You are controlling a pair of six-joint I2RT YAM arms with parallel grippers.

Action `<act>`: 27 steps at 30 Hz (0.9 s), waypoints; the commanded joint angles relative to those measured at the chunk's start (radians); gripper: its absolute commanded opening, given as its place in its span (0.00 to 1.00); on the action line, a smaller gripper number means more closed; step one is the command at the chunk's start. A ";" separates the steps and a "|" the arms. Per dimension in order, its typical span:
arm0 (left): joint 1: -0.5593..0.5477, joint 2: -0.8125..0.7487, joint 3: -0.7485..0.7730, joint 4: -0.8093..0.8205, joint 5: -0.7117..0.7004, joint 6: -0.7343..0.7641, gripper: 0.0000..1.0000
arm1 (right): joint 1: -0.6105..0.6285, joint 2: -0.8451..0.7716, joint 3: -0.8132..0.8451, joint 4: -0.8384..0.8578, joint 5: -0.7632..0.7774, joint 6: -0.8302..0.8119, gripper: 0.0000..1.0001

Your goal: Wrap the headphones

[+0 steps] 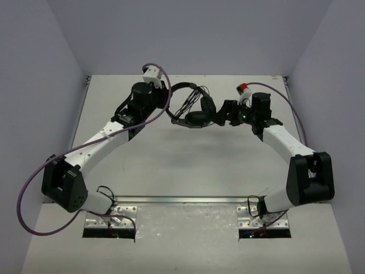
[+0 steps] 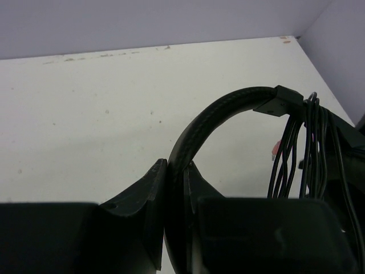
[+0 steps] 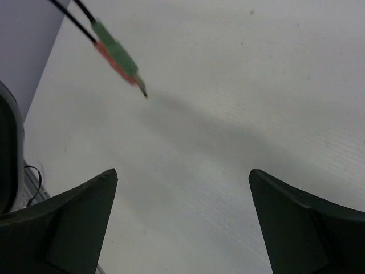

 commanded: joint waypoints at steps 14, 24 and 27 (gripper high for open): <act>0.056 0.164 0.213 -0.015 0.325 0.191 0.00 | -0.036 -0.343 -0.008 -0.667 0.557 0.144 0.99; 0.064 0.316 0.299 -0.108 0.736 0.385 0.00 | -0.036 -0.624 0.054 -0.786 0.574 0.033 0.99; 0.064 0.362 0.316 -0.151 0.850 0.417 0.00 | -0.036 -0.671 0.028 -0.756 0.514 0.033 0.99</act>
